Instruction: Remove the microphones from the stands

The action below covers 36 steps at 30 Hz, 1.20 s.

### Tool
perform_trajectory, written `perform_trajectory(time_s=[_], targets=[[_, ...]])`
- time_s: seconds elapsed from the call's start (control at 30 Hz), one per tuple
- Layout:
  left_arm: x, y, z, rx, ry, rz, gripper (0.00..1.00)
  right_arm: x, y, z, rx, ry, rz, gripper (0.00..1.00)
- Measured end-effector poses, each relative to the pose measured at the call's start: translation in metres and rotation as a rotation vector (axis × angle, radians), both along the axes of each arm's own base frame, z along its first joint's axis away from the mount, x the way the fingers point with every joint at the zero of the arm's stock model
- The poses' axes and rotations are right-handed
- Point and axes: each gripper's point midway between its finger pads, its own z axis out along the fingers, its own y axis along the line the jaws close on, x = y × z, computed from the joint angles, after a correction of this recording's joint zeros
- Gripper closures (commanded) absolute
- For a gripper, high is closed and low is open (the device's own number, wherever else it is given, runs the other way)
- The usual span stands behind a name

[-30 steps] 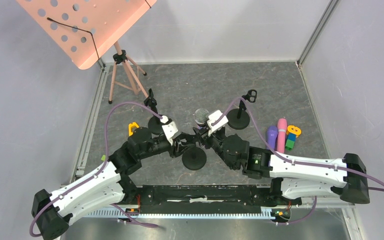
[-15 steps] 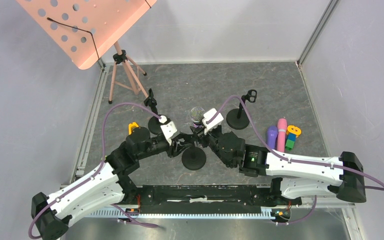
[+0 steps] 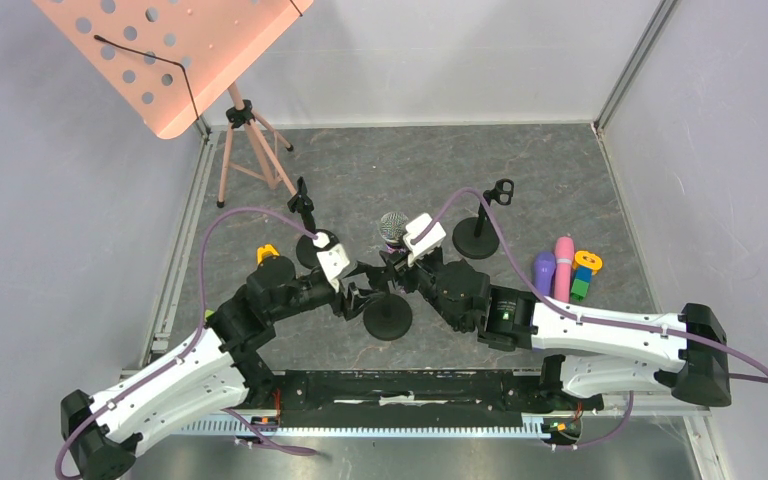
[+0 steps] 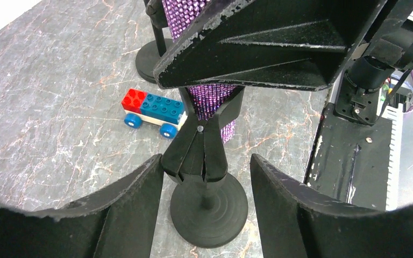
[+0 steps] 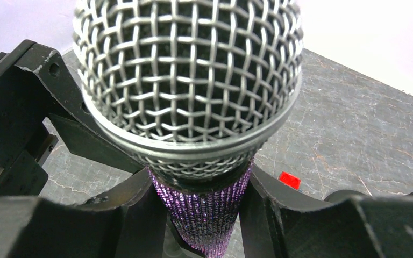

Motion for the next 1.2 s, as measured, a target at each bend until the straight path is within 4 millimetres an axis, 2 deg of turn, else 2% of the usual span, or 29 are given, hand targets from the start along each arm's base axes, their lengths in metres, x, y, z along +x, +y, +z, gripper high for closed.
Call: perform_trajectory(time_s=[0.1, 0.17, 0.27, 0.3, 0.33, 0.4, 0.47, 0.53, 0.6, 0.77, 0.83, 0.9, 0.93, 1.03, 1.2], targets=[[0.0, 0.0, 0.001, -0.002, -0.001, 0.0, 0.47, 0.0, 0.0, 0.0, -0.003, 0.001, 0.005, 0.58], [0.001, 0.0, 0.0, 0.005, 0.004, 0.004, 0.59, -0.001, 0.001, -0.001, -0.007, 0.002, 0.009, 0.57], [0.003, 0.001, 0.0, 0.022, 0.016, 0.015, 0.65, 0.0, 0.0, -0.001, -0.014, 0.002, 0.008, 0.57], [0.003, 0.001, 0.0, 0.024, 0.017, 0.018, 0.65, 0.0, 0.0, -0.001, -0.015, 0.003, 0.011, 0.57], [0.003, 0.001, 0.0, 0.023, 0.017, 0.018, 0.61, 0.0, 0.001, -0.001, -0.017, 0.003, 0.011, 0.57], [0.004, 0.002, 0.0, 0.023, 0.016, 0.022, 0.45, 0.0, 0.001, -0.001, -0.019, 0.003, 0.012, 0.58], [0.004, 0.002, 0.0, 0.023, 0.017, 0.024, 0.35, 0.0, 0.001, -0.001, -0.02, 0.003, 0.014, 0.58], [0.004, 0.002, 0.0, 0.023, 0.019, 0.023, 0.33, 0.0, 0.001, -0.001, -0.021, 0.002, 0.014, 0.58], [0.003, 0.002, 0.0, 0.023, 0.019, 0.022, 0.35, 0.0, 0.001, -0.001, -0.021, 0.002, 0.014, 0.58], [0.003, 0.002, -0.001, 0.026, 0.021, 0.023, 0.51, 0.001, 0.003, 0.0, -0.023, 0.0, 0.016, 0.58], [0.004, 0.003, -0.002, 0.031, 0.023, 0.031, 0.48, 0.001, 0.003, 0.0, -0.025, 0.0, 0.017, 0.58], [0.005, 0.003, -0.002, 0.038, 0.028, 0.034, 0.34, 0.001, 0.003, 0.0, -0.025, 0.0, 0.018, 0.58], [0.005, 0.004, -0.002, 0.04, 0.03, 0.036, 0.34, 0.001, 0.003, 0.0, -0.025, 0.0, 0.019, 0.58], [0.004, 0.005, -0.008, 0.059, 0.047, 0.036, 0.38, 0.002, 0.004, 0.0, -0.025, 0.0, 0.016, 0.58], [0.005, 0.008, -0.014, 0.083, 0.062, 0.051, 0.54, 0.003, 0.005, 0.0, -0.025, 0.001, 0.019, 0.58]])
